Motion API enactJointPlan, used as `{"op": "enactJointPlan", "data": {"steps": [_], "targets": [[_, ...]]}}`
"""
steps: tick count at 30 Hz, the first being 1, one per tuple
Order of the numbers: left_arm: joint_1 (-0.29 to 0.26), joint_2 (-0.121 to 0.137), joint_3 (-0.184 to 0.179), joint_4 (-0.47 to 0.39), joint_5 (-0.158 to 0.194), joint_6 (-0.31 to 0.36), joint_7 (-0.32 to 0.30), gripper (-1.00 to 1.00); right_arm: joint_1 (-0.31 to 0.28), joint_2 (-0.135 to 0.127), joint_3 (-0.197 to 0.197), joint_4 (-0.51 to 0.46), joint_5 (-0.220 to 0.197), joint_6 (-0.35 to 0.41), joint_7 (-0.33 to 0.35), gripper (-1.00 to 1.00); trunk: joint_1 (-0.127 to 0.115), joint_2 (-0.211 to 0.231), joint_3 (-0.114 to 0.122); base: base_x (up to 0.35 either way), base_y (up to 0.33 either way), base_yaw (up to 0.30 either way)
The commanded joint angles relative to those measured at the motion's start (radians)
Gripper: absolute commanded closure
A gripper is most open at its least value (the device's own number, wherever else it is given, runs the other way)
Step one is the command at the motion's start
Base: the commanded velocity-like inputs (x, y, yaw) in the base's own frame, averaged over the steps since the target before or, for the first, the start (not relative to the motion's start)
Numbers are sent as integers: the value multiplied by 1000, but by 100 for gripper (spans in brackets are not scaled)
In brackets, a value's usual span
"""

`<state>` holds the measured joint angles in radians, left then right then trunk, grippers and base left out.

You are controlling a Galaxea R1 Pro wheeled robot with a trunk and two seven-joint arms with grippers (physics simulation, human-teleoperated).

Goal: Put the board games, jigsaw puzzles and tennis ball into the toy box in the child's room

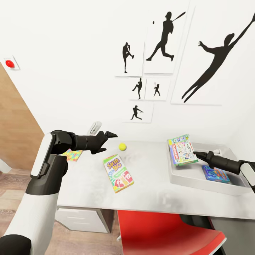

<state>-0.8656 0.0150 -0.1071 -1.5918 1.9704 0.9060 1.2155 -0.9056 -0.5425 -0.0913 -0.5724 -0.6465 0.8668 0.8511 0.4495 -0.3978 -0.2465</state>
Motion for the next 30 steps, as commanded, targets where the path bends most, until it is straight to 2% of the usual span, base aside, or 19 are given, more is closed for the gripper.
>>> {"op": "enactJointPlan", "data": {"steps": [1,4,5,7,9,19,30], "targets": [[-1,0,0,0,8,4,10,-100,-1,-1,-3,0,0,4,3,100,1,-2,-3,0,0,50],[-2,0,0,0,8,4,10,-100,2,-8,-42,-4,-3,1,3,100,1,-2,-5,0,0,23],[-2,0,0,0,8,4,10,-100,5,-9,-80,-7,-3,0,3,100,1,-2,-6,0,0,10],[-2,0,0,0,8,4,10,-100,8,-10,-124,-11,-1,-1,2,100,1,-2,-6,0,0,7],[-2,0,0,0,8,4,10,-100,10,-7,-147,-13,1,-1,2,100,1,-2,-6,0,0,4],[-3,0,0,0,9,4,10,-100,11,-2,-177,-7,3,3,-18,100,1,-2,-11,0,0,0],[-3,0,0,-2,10,4,10,-100,11,0,-170,-14,6,4,-34,100,1,-2,-13,0,0,0]]}}
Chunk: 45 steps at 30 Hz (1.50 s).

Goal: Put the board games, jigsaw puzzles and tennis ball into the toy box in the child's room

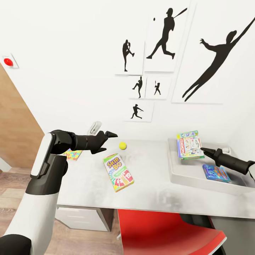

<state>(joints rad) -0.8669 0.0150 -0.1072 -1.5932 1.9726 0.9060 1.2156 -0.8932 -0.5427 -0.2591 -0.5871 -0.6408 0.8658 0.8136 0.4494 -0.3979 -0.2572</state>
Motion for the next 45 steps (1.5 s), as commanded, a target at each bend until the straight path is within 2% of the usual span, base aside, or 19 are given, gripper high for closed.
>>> {"op": "enactJointPlan", "data": {"steps": [1,5,8,13,45], "targets": [[-1,0,0,-1,8,4,10,-100,-1,0,-4,2,0,6,-4,100,1,-2,-3,0,0,4],[-1,0,0,-1,8,4,10,-100,-2,0,-5,11,-2,20,-18,100,1,-2,-8,0,0,41],[0,0,0,-1,8,4,10,-100,-3,0,-5,14,-2,58,-49,100,1,-2,-13,0,0,62],[0,0,0,-1,8,4,10,-100,-4,1,-6,15,-3,71,-88,100,1,-2,-21,0,0,65],[-4,-1,0,-5,13,4,10,-100,-6,0,-11,18,-3,73,-97,100,1,-2,-72,0,0,7]]}}
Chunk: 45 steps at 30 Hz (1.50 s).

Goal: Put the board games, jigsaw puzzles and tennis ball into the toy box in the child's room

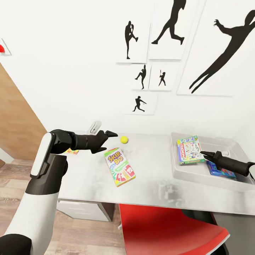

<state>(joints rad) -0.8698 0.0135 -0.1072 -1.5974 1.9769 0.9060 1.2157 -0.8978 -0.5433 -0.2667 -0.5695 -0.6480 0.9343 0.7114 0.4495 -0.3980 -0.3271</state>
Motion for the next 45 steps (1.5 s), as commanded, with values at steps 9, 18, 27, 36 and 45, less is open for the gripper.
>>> {"op": "enactJointPlan", "data": {"steps": [9,18,27,36,45], "targets": [[-2,0,0,-2,21,4,11,-100,-1,0,-3,0,4,4,5,100,1,-2,-16,0,0,0],[-1,0,0,-3,23,4,11,-100,-1,0,-5,-1,4,4,5,100,1,-2,-26,0,0,0],[-1,1,0,-3,23,4,11,-100,-2,1,-4,0,3,4,-53,100,1,-2,-27,0,0,0],[-1,2,0,-3,23,4,11,-100,-8,10,-2,40,2,4,-117,100,1,-2,-27,0,0,0],[-1,1,0,-2,23,4,11,-100,-9,11,-2,55,-2,4,-121,-100,1,-2,-27,0,0,0]]}}
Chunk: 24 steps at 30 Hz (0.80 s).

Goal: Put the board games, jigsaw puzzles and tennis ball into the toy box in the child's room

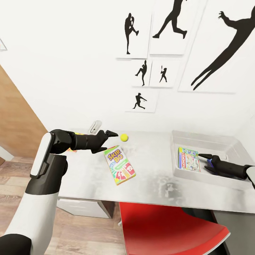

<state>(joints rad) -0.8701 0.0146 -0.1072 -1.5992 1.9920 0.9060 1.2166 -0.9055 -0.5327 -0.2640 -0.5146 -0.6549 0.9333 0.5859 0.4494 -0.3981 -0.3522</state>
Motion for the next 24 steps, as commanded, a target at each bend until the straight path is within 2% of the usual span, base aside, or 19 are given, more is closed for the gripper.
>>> {"op": "enactJointPlan", "data": {"steps": [1,9,12,16,18,19,20,24], "targets": [[-1,1,0,-1,8,4,10,-100,-1,0,-4,0,4,6,5,-100,1,-2,-2,0,0,0],[1,0,-1,0,7,4,9,-100,1,0,-5,-34,4,-5,13,-100,1,-2,-2,0,0,0],[3,5,-5,-3,8,5,1,-100,20,5,-2,-166,4,-35,29,-100,1,-2,-2,0,0,0],[4,32,-72,-6,11,3,-8,-100,126,25,-5,-378,9,-130,63,-100,1,-2,-2,0,0,0],[8,43,-97,-7,9,-2,-9,-100,197,30,-7,-523,9,-182,69,-100,1,-2,-2,0,0,0],[9,45,-101,-7,9,-2,-9,-100,217,31,-8,-557,8,-191,71,-100,1,-2,-2,0,0,0],[11,48,-109,-7,10,-4,-8,-100,273,32,-10,-651,7,-209,75,-100,1,-2,-2,0,0,0],[33,48,-106,-7,10,-2,-11,-100,354,28,-29,-794,7,-250,76,-100,1,-2,-2,0,0,0]]}}
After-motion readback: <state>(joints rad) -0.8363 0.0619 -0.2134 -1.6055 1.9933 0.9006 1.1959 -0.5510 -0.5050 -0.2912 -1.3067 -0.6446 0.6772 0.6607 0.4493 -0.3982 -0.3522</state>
